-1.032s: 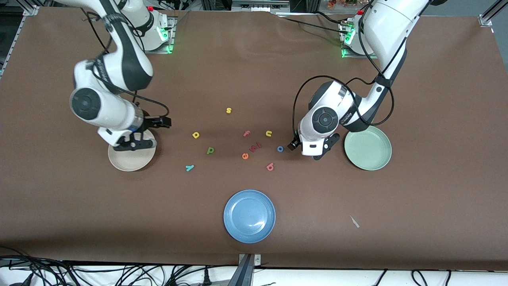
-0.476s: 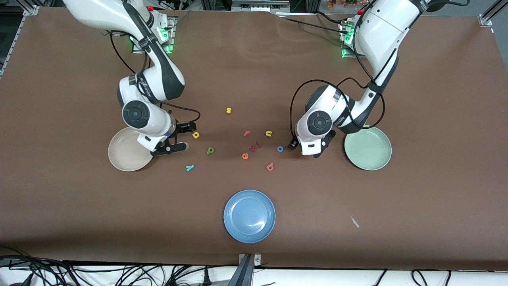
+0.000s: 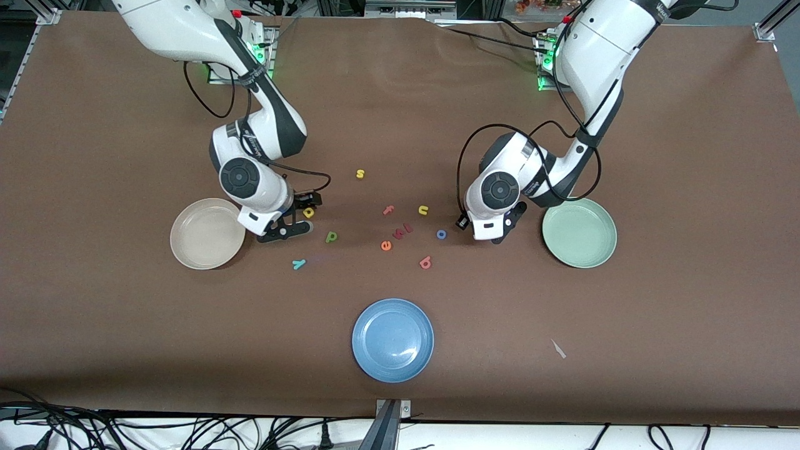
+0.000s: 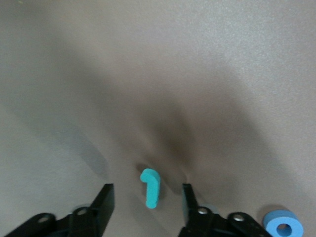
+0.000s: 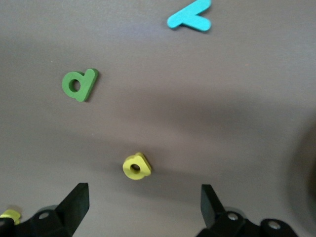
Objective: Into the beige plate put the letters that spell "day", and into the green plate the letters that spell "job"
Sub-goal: 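Grasp teal 1 with the left gripper while the right gripper grasps yellow a, then move both grippers over the plates, teal 1 to green, yellow a to white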
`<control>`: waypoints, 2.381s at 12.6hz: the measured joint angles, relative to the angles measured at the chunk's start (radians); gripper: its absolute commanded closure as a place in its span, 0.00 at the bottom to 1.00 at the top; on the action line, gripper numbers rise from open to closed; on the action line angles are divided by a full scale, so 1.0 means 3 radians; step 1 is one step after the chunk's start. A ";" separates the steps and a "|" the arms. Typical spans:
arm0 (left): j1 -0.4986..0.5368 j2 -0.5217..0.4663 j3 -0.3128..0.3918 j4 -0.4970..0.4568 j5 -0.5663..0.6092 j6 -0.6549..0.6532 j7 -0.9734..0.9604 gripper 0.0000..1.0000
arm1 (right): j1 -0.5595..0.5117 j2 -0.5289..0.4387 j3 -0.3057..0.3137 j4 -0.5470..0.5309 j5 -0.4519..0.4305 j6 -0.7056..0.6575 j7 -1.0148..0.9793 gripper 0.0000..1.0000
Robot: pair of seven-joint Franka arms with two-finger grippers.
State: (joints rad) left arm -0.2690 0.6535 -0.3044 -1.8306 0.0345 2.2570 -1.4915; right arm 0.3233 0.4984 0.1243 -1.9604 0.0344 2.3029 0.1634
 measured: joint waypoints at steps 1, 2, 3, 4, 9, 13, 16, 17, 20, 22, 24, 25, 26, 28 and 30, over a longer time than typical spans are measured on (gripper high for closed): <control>0.0000 0.0000 0.0000 -0.0039 0.0000 0.0081 0.0000 0.60 | 0.0017 0.0038 0.0000 0.0000 -0.0002 0.0031 0.0000 0.00; 0.0000 0.0000 -0.0001 -0.0045 0.0000 0.0122 -0.0001 0.70 | 0.0029 0.0066 0.0000 0.0000 -0.0009 0.0051 0.0000 0.00; 0.0000 0.0000 -0.0001 -0.0046 0.0000 0.0124 -0.0002 0.90 | 0.0035 0.0088 0.0000 -0.0001 -0.0026 0.0073 0.0000 0.01; 0.0000 -0.0002 -0.0003 -0.0044 0.0000 0.0147 -0.0002 1.00 | 0.0037 0.0116 0.0000 -0.0001 -0.0039 0.0100 0.0000 0.02; 0.0000 -0.0004 -0.0005 -0.0044 0.0000 0.0164 -0.0037 1.00 | 0.0071 0.0218 0.0000 -0.0020 -0.0048 0.0208 0.0000 0.18; 0.0009 -0.0030 -0.0006 0.0016 0.0001 0.0142 -0.0038 1.00 | 0.0072 0.0224 -0.0008 -0.0054 -0.0060 0.0267 0.0001 0.35; 0.0044 -0.0127 -0.0005 0.0192 0.0011 -0.0208 0.0064 1.00 | 0.0072 0.0219 -0.0010 -0.0054 -0.0063 0.0267 0.0001 0.49; 0.0078 -0.0184 -0.0004 0.0241 0.0013 -0.0332 0.0202 1.00 | 0.0076 0.0210 -0.0004 -0.0055 -0.0063 0.0267 0.0001 0.53; 0.0286 -0.0406 -0.0002 0.0261 0.0013 -0.0547 0.0795 1.00 | 0.0079 0.0201 -0.0002 -0.0058 -0.0063 0.0267 0.0001 0.59; 0.0432 -0.0545 0.0000 0.0257 0.0013 -0.0691 0.1234 1.00 | 0.0080 0.0199 -0.0002 -0.0058 -0.0063 0.0267 0.0001 0.65; 0.0587 -0.0653 0.0008 0.0236 0.0013 -0.0782 0.1784 1.00 | 0.0082 0.0195 0.0002 -0.0058 -0.0063 0.0267 0.0001 0.72; 0.0664 -0.0693 0.0019 0.0208 0.0013 -0.0795 0.2069 1.00 | 0.0082 0.0177 0.0005 -0.0057 -0.0063 0.0263 0.0003 0.74; 0.0736 -0.0730 0.0047 0.0153 0.0013 -0.0799 0.2385 1.00 | 0.0082 0.0180 0.0004 -0.0059 -0.0063 0.0266 0.0003 0.76; 0.0874 -0.0768 0.0118 0.0033 0.0013 -0.0799 0.3067 1.00 | 0.0082 0.0179 0.0004 -0.0059 -0.0063 0.0266 0.0004 0.77; 0.0998 -0.0789 0.0197 -0.0076 0.0013 -0.0799 0.3776 1.00 | 0.0082 0.0178 0.0003 -0.0059 -0.0063 0.0266 0.0004 0.80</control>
State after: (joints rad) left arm 0.0303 0.4169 -0.2454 -1.8533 0.0385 2.0172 -0.3586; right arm 0.3479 0.5518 0.1254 -1.9781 0.0155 2.3827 0.1645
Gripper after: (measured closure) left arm 0.921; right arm 0.696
